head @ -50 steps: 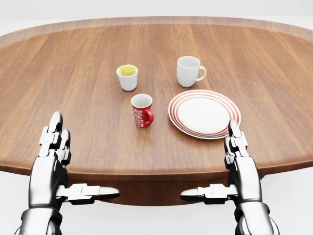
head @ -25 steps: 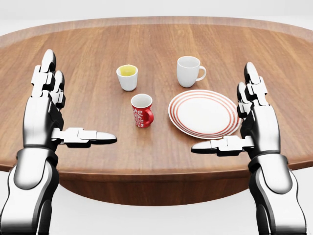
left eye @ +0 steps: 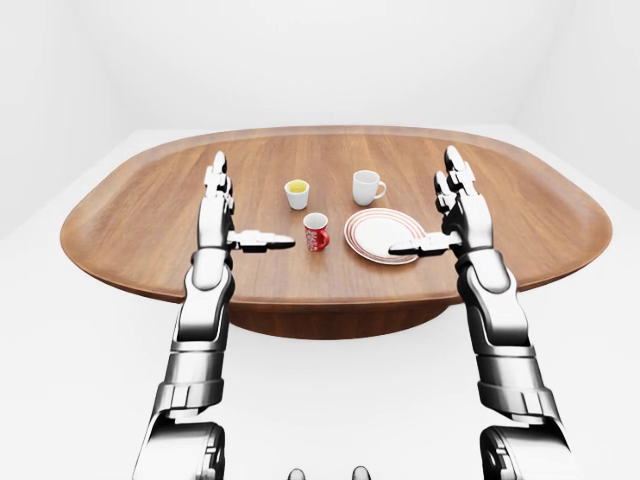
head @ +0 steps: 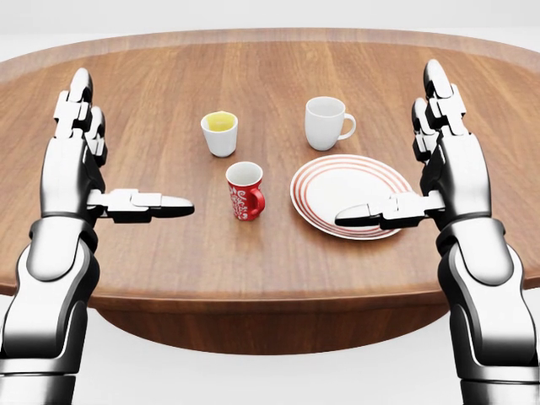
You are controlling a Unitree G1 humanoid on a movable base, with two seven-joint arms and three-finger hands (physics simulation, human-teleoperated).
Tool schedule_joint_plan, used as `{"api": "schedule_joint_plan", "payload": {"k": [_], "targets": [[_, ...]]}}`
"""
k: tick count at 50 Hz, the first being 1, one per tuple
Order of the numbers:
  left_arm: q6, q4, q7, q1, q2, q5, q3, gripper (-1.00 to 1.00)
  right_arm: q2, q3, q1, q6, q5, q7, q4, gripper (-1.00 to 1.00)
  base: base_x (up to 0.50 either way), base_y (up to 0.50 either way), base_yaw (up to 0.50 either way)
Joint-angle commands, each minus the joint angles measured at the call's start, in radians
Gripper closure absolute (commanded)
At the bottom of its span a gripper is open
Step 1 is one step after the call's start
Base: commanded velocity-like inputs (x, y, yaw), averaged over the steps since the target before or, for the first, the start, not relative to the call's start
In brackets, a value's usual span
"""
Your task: Pick up the red mug and put it on the plate
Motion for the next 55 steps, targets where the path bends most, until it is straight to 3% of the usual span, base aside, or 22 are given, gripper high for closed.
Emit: {"api": "schedule_joint_plan", "payload": {"k": [1, 34, 55], "targets": [[0.000, 0.023, 0.011, -0.023, 0.008, -0.005, 0.004, -1.00, -0.011, -0.005, -0.020, 0.000, -0.010, 0.007, 0.036, -1.00, 0.00, 0.00, 0.00], [0.000, -0.022, 0.014, -0.020, 0.005, 0.004, -0.001, -1.00, -0.007, 0.002, -0.019, 0.000, -0.035, 0.023, 0.035, -1.00, 0.16, 0.00, 0.00], [0.000, -0.031, 0.012, -0.023, 0.007, 0.005, 0.001, -1.00, -0.001, 0.014, -0.032, 0.000, -0.050, 0.034, 0.054, -1.00, 0.32, 0.00, 0.00]]}}
